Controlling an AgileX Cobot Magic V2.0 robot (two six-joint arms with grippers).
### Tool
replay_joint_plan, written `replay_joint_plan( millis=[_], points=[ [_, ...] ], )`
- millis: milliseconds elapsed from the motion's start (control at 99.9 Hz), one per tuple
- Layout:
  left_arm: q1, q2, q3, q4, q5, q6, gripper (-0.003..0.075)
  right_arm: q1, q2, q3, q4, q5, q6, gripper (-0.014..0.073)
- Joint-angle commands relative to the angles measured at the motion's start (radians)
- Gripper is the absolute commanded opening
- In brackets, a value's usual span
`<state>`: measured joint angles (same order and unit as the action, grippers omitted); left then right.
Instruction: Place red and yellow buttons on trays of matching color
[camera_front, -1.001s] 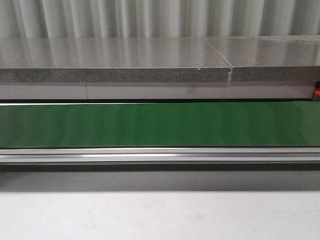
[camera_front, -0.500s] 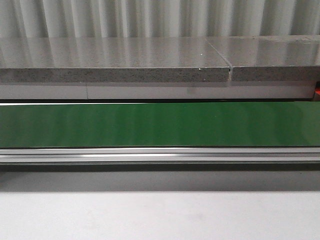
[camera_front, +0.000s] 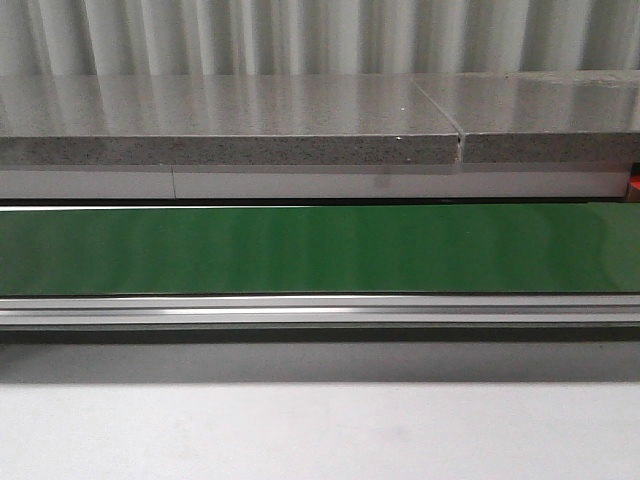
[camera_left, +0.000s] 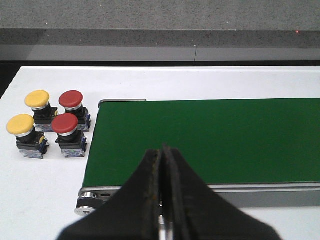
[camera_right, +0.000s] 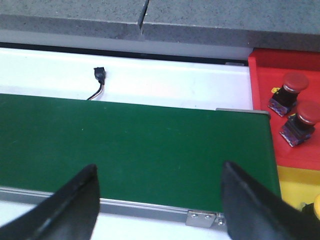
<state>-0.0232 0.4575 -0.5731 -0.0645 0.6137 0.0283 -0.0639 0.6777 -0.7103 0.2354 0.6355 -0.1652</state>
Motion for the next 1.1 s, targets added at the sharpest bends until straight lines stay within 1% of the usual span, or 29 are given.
replay_joint_plan(
  millis=[0, 120, 190, 220, 260, 530, 580, 630, 680, 750, 790, 800, 820, 870, 890, 921, 971, 1011, 1041, 1091],
  points=[
    [-0.007, 0.004, -0.028, -0.010, -0.074, -0.002, -0.0020, 0.000, -0.023, -0.005, 0.002, -0.050, -0.014, 0.0342],
    [-0.007, 0.004, -0.028, -0.010, -0.075, -0.002, -0.0020, 0.000, -0.029, 0.003, 0.002, -0.047, -0.014, 0.0083],
    [-0.007, 0.004, -0.028, -0.010, -0.075, -0.002, -0.0020, 0.000, -0.029, 0.003, 0.002, -0.047, -0.014, -0.0041],
    [-0.007, 0.004, -0.028, -0.010, -0.075, -0.002, -0.0020, 0.000, -0.029, 0.003, 0.002, -0.047, -0.014, -0.0074],
    [-0.007, 0.004, -0.028, -0.010, -0.075, -0.002, -0.0020, 0.000, -0.029, 0.003, 0.002, -0.046, -0.014, -0.0063],
    [-0.007, 0.004, -0.028, -0.010, -0.075, -0.002, -0.0019, 0.000, -0.029, 0.003, 0.002, -0.045, -0.014, -0.0067],
    [-0.007, 0.004, -0.028, -0.010, -0.075, -0.002, -0.0015, 0.000, -0.029, 0.003, 0.002, -0.045, -0.014, -0.0067],
    [-0.007, 0.004, -0.028, -0.010, -0.075, -0.002, 0.0006, 0.000, -0.029, 0.003, 0.002, -0.045, -0.014, -0.0067],
    [-0.007, 0.004, -0.028, -0.010, -0.075, -0.002, 0.0048, 0.000, -0.029, 0.003, 0.002, -0.045, -0.014, -0.0067],
    [-0.007, 0.004, -0.028, -0.010, -0.075, -0.002, 0.0141, 0.000, -0.029, 0.003, 0.002, -0.045, -0.014, -0.0067],
    [-0.007, 0.004, -0.028, -0.010, -0.075, -0.002, 0.0218, 0.000, -0.029, 0.003, 0.002, -0.045, -0.014, -0.0067],
    [-0.007, 0.004, -0.028, -0.010, -0.075, -0.002, 0.0249, 0.000, -0.029, 0.003, 0.002, -0.045, -0.014, -0.0067],
    [-0.007, 0.004, -0.028, -0.010, -0.075, -0.002, 0.0280, 0.000, -0.029, 0.003, 0.002, -0.045, -0.014, -0.0067],
    [-0.007, 0.004, -0.028, -0.010, -0.073, -0.002, 0.0418, 0.000, -0.029, 0.003, 0.002, -0.045, -0.014, -0.0067],
    [-0.007, 0.004, -0.028, -0.013, -0.073, -0.002, 0.0453, 0.000, -0.029, 0.003, 0.002, -0.045, -0.014, -0.0067],
    [-0.007, 0.004, -0.028, -0.020, -0.073, -0.002, 0.0535, 0.000, -0.029, 0.003, 0.002, -0.045, -0.014, -0.0067],
    [-0.007, 0.004, -0.028, -0.019, -0.075, -0.011, 0.0624, 0.000, -0.029, 0.003, 0.002, -0.045, -0.014, -0.0067],
    [-0.007, 0.004, -0.028, -0.019, -0.075, -0.011, 0.0670, 0.000, -0.029, 0.003, 0.002, -0.045, -0.014, -0.0067],
    [-0.007, 0.004, -0.028, -0.019, -0.075, -0.011, 0.0685, 0.000, -0.029, 0.003, 0.002, -0.045, -0.014, -0.0067],
    [-0.007, 0.004, -0.028, -0.019, -0.075, -0.011, 0.0681, 0.000, -0.029, 0.003, 0.002, -0.045, -0.014, -0.0067]
  ],
)
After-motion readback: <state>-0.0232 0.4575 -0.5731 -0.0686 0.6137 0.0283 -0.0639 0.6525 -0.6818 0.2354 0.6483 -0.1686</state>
